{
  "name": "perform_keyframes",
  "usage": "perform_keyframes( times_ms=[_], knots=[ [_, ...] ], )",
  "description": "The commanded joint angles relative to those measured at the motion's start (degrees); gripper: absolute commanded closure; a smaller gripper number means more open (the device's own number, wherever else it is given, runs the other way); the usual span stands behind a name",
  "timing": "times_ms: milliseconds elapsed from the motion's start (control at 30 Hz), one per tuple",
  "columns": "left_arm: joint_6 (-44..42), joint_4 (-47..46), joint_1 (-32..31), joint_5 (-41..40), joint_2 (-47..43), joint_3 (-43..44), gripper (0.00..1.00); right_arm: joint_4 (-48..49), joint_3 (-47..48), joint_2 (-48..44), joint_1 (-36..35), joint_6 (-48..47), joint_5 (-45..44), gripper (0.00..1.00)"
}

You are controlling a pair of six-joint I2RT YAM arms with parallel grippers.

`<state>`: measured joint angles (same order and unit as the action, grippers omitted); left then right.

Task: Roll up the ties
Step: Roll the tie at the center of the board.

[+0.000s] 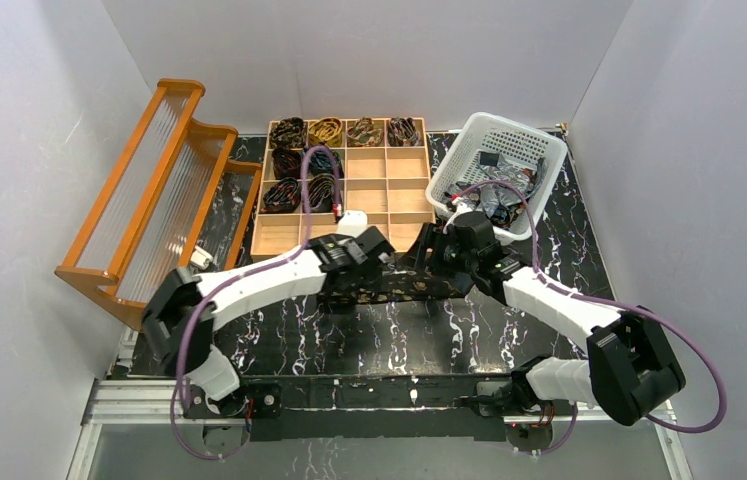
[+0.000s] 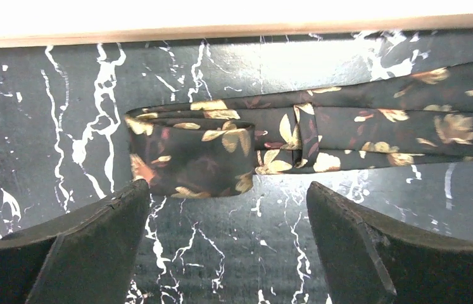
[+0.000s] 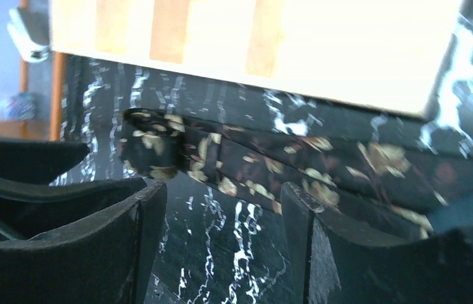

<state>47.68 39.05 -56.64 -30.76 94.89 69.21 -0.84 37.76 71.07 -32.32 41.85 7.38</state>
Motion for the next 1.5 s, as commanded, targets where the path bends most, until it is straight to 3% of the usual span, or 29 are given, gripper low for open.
perform_keyframes(
  times_ms=[0,167,433,567,700,1333,1467],
  knots=[
    [-0.8,-2.0,3.2,1.9,-10.8,-5.2,0.08,16.7,-1.8,-1.3,0.1,-11.0,10.5,0.24],
    [-0.9,-6.0,10.4,7.7,-22.7,-17.7,0.06,23.7,-1.0,4.0,-1.7,-24.3,20.1,0.05],
    [-0.9,-8.3,20.4,15.2,-34.1,-30.2,0.02,17.4,8.3,13.4,-14.8,-53.6,19.5,0.02],
    [-1.9,-9.6,26.1,19.5,-37.1,-34.1,0.02,13.2,13.3,19.4,-19.0,-63.4,17.2,0.01],
    [-2.6,-12.4,29.8,25.0,-38.4,-36.7,0.02,10.5,17.2,23.3,-20.2,-67.2,17.2,0.01],
    [-3.4,-10.3,31.5,25.8,-41.1,-37.7,0.02,3.4,26.7,36.7,-20.9,-72.0,20.0,0.01],
    [-3.4,-10.1,31.6,25.8,-41.5,-37.8,0.02,3.8,26.1,38.1,-20.8,-71.9,19.6,0.09]
  ],
)
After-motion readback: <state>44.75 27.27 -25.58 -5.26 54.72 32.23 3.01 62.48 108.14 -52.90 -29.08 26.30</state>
